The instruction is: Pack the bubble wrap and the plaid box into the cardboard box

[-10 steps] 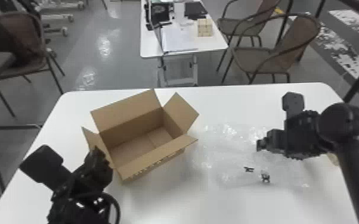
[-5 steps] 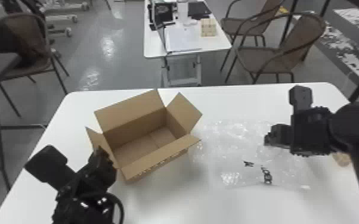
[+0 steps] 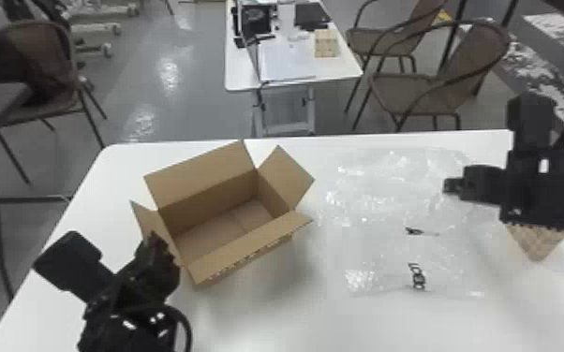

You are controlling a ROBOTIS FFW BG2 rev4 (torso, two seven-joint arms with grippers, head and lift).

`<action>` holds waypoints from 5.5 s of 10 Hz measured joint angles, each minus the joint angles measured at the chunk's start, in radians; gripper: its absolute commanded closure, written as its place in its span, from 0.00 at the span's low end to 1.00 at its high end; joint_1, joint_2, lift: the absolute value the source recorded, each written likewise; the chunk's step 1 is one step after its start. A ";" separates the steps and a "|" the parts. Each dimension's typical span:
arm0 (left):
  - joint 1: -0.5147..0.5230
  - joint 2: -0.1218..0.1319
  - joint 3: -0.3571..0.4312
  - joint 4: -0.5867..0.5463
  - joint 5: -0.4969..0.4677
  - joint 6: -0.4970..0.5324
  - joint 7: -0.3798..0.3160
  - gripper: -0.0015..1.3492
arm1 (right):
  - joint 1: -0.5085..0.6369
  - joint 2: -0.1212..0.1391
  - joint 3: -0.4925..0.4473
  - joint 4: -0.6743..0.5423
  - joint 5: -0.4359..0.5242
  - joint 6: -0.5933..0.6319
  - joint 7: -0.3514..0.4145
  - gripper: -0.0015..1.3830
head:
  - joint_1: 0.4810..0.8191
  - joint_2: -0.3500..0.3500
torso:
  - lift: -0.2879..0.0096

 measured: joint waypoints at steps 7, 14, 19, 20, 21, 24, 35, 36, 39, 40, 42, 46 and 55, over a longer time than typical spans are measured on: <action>-0.007 0.003 -0.001 0.000 0.000 0.010 0.001 0.90 | -0.103 -0.129 -0.075 -0.210 -0.211 0.147 0.002 0.80 | 0.63 0.54 | 0.62; -0.016 0.003 -0.006 0.003 -0.002 0.020 0.003 0.90 | -0.367 -0.147 0.274 0.217 0.693 -0.031 1.252 0.80 | 0.63 0.65 | 0.62; -0.025 0.007 -0.017 0.011 0.000 0.014 0.003 0.90 | -0.427 -0.041 0.312 0.413 0.909 -0.164 1.446 0.80 | 0.63 0.68 | 0.62; -0.024 0.006 -0.017 0.011 -0.001 0.012 0.003 0.90 | -0.419 -0.039 0.292 0.408 0.894 -0.166 1.432 0.80 | 0.63 0.68 | 0.62; -0.023 0.006 -0.016 0.011 -0.001 0.011 0.003 0.90 | -0.413 -0.039 0.277 0.403 0.887 -0.167 1.420 0.80 | 0.63 0.68 | 0.62; -0.023 0.006 -0.017 0.011 -0.002 0.014 0.004 0.90 | -0.401 -0.029 0.225 0.396 0.835 -0.192 1.374 0.80 | 0.63 0.67 | 0.62; -0.041 0.006 -0.020 0.015 -0.009 0.052 0.006 0.90 | -0.587 0.148 0.315 0.868 0.703 -0.424 1.299 0.80 | 0.60 0.84 | 0.62; -0.043 0.006 -0.020 0.015 -0.008 0.053 0.006 0.90 | -0.595 0.148 0.317 0.909 0.696 -0.443 1.299 0.80 | 0.62 0.84 | 0.62; -0.059 0.012 -0.029 0.021 -0.006 0.061 0.006 0.90 | -0.631 0.149 0.343 1.064 0.647 -0.560 1.299 0.80 | 0.63 0.84 | 0.62; -0.064 0.015 -0.033 0.023 -0.004 0.062 0.006 0.90 | -0.645 0.149 0.357 1.110 0.637 -0.592 1.299 0.80 | 0.63 0.84 | 0.62; -0.075 0.017 -0.041 0.029 -0.002 0.067 0.006 0.90 | -0.660 0.149 0.374 1.173 0.597 -0.636 1.299 0.80 | 0.63 0.84 | 0.62; -0.097 0.021 -0.056 0.038 0.003 0.078 0.006 0.90 | -0.679 0.149 0.430 1.232 0.494 -0.668 1.290 0.80 | 0.63 0.85 | 0.62; -0.111 0.026 -0.071 0.051 0.000 0.071 0.009 0.90 | -0.683 0.149 0.564 1.336 0.231 -0.728 1.276 0.00 | 0.63 0.89 | 0.62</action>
